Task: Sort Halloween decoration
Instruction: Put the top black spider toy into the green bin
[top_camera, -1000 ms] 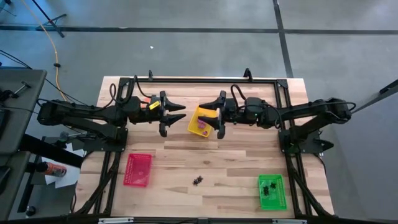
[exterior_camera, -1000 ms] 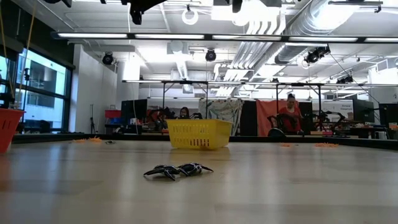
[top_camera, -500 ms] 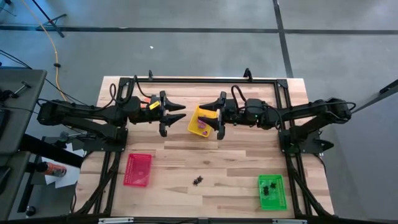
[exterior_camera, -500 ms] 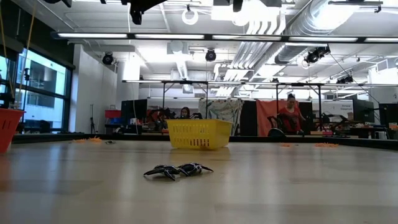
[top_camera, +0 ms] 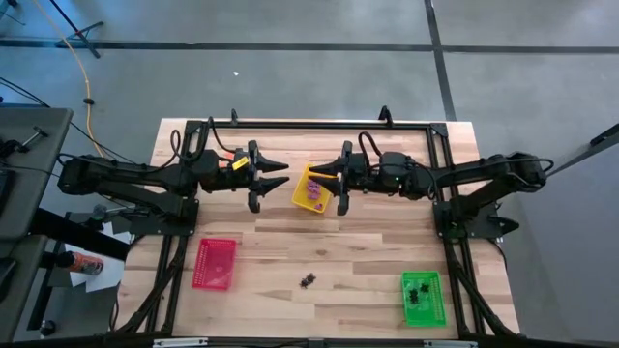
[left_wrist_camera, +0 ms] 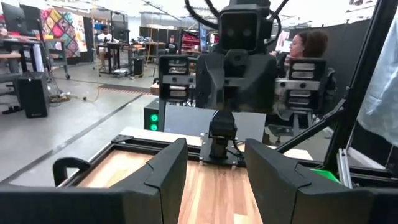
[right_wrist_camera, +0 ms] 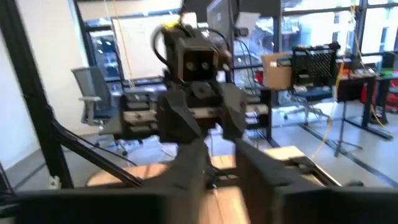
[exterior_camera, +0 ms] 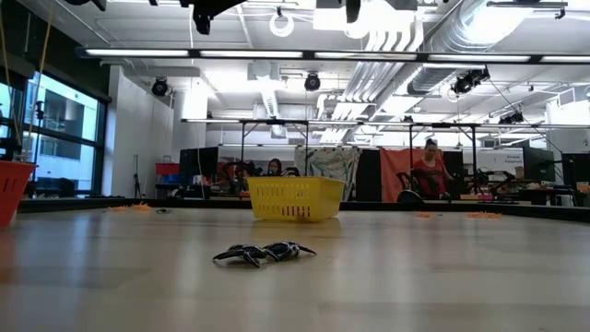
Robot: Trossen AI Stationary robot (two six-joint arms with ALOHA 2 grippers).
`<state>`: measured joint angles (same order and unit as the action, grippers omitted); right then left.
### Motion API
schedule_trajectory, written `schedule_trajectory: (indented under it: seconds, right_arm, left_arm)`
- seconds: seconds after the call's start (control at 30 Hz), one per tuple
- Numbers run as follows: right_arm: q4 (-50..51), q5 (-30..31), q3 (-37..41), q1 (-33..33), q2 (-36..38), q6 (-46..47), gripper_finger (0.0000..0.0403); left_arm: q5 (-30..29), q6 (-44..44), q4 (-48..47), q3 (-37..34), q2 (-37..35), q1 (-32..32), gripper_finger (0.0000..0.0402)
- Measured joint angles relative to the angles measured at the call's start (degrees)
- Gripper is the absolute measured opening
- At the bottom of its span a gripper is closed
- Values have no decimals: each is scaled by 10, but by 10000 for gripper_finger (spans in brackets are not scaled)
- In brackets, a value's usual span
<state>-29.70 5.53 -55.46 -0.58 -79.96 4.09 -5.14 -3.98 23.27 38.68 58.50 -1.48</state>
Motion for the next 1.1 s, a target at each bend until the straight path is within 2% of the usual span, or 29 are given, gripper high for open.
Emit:
schedule_trajectory:
  seconds: [0.07, 0.2, 0.27, 0.47, 0.57, 0.77, 0.9, 1.1]
  right_arm:
    - [11, -7, 0, 6, 0, -3, 16]
    - [14, -32, 0, 17, 1, -1, 22]
    - [16, -43, 0, 24, 6, -5, 12]
    - [17, -56, 0, 49, 35, -5, 3]
    - [38, -57, 0, 58, 50, -6, 3]
    - [99, -57, 0, 65, 62, -3, 1]
    - [135, -57, 0, 65, 62, 10, 1]
    - [183, -56, 0, 62, 62, 43, 0]
  left_arm:
    - [-2, 2, 0, 0, 0, 0, 152]
    - [-25, 1, 0, 0, 0, 0, 152]
    - [-37, -7, 0, 0, 0, 0, 152]
    - [-55, -89, -45, 0, 0, 0, 152]
    - [-61, -119, -143, 23, 0, -8, 152]
    - [-87, -169, -462, 126, 25, -98, 163]
    - [-92, -170, -567, 145, 54, -186, 179]
    - [-90, -209, -643, 145, 126, -280, 200]
